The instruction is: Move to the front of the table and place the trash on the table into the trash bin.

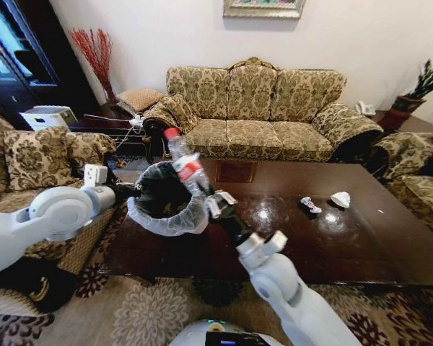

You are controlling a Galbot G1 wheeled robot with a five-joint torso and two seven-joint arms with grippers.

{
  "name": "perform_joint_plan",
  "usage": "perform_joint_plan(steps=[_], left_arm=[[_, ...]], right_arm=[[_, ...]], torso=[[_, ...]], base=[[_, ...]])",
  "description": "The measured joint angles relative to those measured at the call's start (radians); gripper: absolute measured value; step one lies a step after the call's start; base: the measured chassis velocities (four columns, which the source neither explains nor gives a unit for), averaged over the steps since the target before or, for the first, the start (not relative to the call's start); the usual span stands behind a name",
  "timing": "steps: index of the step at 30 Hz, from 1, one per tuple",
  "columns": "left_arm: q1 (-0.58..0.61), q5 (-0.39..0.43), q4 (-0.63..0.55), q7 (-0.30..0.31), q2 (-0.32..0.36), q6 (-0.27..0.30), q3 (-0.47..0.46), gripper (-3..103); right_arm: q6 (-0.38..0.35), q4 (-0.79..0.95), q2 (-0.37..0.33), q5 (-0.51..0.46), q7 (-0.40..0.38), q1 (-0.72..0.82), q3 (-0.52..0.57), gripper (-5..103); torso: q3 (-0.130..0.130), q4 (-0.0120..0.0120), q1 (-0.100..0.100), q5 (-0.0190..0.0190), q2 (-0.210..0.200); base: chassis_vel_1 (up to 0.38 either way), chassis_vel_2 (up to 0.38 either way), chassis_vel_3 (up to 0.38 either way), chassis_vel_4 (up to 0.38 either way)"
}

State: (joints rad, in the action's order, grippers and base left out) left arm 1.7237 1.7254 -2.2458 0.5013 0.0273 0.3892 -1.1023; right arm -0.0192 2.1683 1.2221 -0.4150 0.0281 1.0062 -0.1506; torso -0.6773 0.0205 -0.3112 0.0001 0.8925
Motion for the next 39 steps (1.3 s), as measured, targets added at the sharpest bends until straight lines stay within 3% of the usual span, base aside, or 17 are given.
perform_joint_plan(steps=[3, 8, 11, 14, 15, 20, 22, 24, 25, 26, 27, 30, 31, 34, 39], left_arm=[[-0.001, 0.002, -0.006, 0.012, 0.000, -0.010, -0.002, 0], [0.000, -0.009, -0.002, 0.013, -0.013, -0.018, -0.002, 0], [0.000, -0.011, 0.000, 0.013, -0.016, -0.019, -0.002, 0], [0.001, -0.015, 0.002, 0.010, -0.017, -0.022, -0.002, 0], [0.001, -0.015, 0.002, 0.010, -0.017, -0.022, -0.002, 0], [0.001, -0.020, 0.016, 0.006, -0.028, -0.020, -0.002, 0], [0.000, -0.023, 0.028, 0.005, -0.044, 0.003, -0.006, 0], [0.000, -0.023, 0.031, 0.003, -0.051, 0.008, -0.007, 0], [0.001, -0.032, 0.038, -0.006, -0.067, 0.011, -0.009, 0], [0.001, -0.036, 0.041, -0.008, -0.072, 0.012, -0.009, 0], [0.001, -0.036, 0.041, -0.008, -0.072, 0.012, -0.009, 0], [0.010, -0.090, 0.061, -0.024, -0.102, 0.022, -0.007, 0], [0.010, -0.090, 0.061, -0.024, -0.102, 0.022, -0.007, 0], [0.028, -0.195, 0.084, -0.053, -0.104, 0.047, -0.002, 0], [0.034, -0.208, 0.092, -0.073, -0.077, 0.066, -0.001, 0]], right_arm=[[-0.007, -0.024, 0.008, 0.019, 0.000, -0.008, -0.012, 8], [-0.009, -0.034, 0.014, 0.021, 0.007, -0.010, -0.014, 27], [-0.007, -0.036, 0.016, 0.022, 0.010, -0.014, -0.013, 33], [-0.001, -0.039, 0.019, 0.023, 0.012, -0.019, -0.012, 49], [-0.001, -0.039, 0.019, 0.023, 0.012, -0.019, -0.012, 49], [0.064, -0.023, 0.044, 0.023, -0.020, 0.001, 0.018, 71], [0.081, -0.011, 0.068, 0.041, -0.104, 0.053, 0.086, 82], [0.077, -0.012, 0.071, 0.048, -0.129, 0.073, 0.111, 82], [0.069, -0.037, 0.076, 0.054, -0.188, 0.138, 0.204, 87], [0.065, -0.048, 0.076, 0.050, -0.198, 0.160, 0.240, 92], [0.065, -0.048, 0.076, 0.050, -0.198, 0.160, 0.240, 92], [0.058, -0.107, 0.030, -0.057, -0.216, 0.254, 0.428, 100], [0.058, -0.107, 0.030, -0.057, -0.216, 0.254, 0.428, 100], [0.065, -0.165, 0.015, -0.105, -0.220, 0.256, 0.558, 100], [0.111, -0.309, 0.003, -0.068, -0.220, 0.212, 0.656, 100]], torso=[[0.000, -0.0001, 0.000, 0.0000, 0.000], [0.000, -0.0001, 0.000, -0.0001, 0.000], [0.000, -0.0001, 0.000, -0.0002, 0.000], [0.000, -0.0001, 0.000, -0.0001, 0.000], [0.000, -0.0001, 0.000, -0.0001, 0.000], [0.000, -0.0001, 0.000, -0.0001, 0.000], [0.000, 0.0001, 0.000, -0.0001, 0.000], [0.000, 0.0001, 0.000, -0.0001, 0.000], [0.000, 0.0001, 0.000, -0.0003, 0.000], [0.000, 0.0000, 0.000, -0.0001, 0.000], [0.000, 0.0000, 0.000, -0.0001, 0.000], [0.000, -0.0004, 0.000, 0.0000, 0.000], [0.000, -0.0004, 0.000, 0.0000, 0.000], [0.000, -0.0002, 0.000, -0.0003, 0.000], [0.000, 0.0002, 0.000, -0.0003, 0.000]], base=[[0.000, 0.000, 0.000, 0.000], [0.000, 0.000, 0.000, 0.000], [0.000, 0.000, 0.000, 0.000], [0.000, 0.000, 0.000, 0.000], [0.000, 0.000, 0.000, 0.000], [0.000, 0.000, 0.000, 0.000], [0.000, 0.000, 0.000, 0.000], [0.000, 0.000, 0.000, 0.000], [0.000, 0.000, 0.000, 0.000], [0.000, 0.000, 0.000, 0.000], [0.000, 0.000, 0.000, 0.000], [0.000, 0.000, 0.000, 0.000], [0.000, 0.000, 0.000, 0.000], [0.000, 0.000, 0.000, 0.000], [-0.069, -0.057, 0.080, 0.073]])
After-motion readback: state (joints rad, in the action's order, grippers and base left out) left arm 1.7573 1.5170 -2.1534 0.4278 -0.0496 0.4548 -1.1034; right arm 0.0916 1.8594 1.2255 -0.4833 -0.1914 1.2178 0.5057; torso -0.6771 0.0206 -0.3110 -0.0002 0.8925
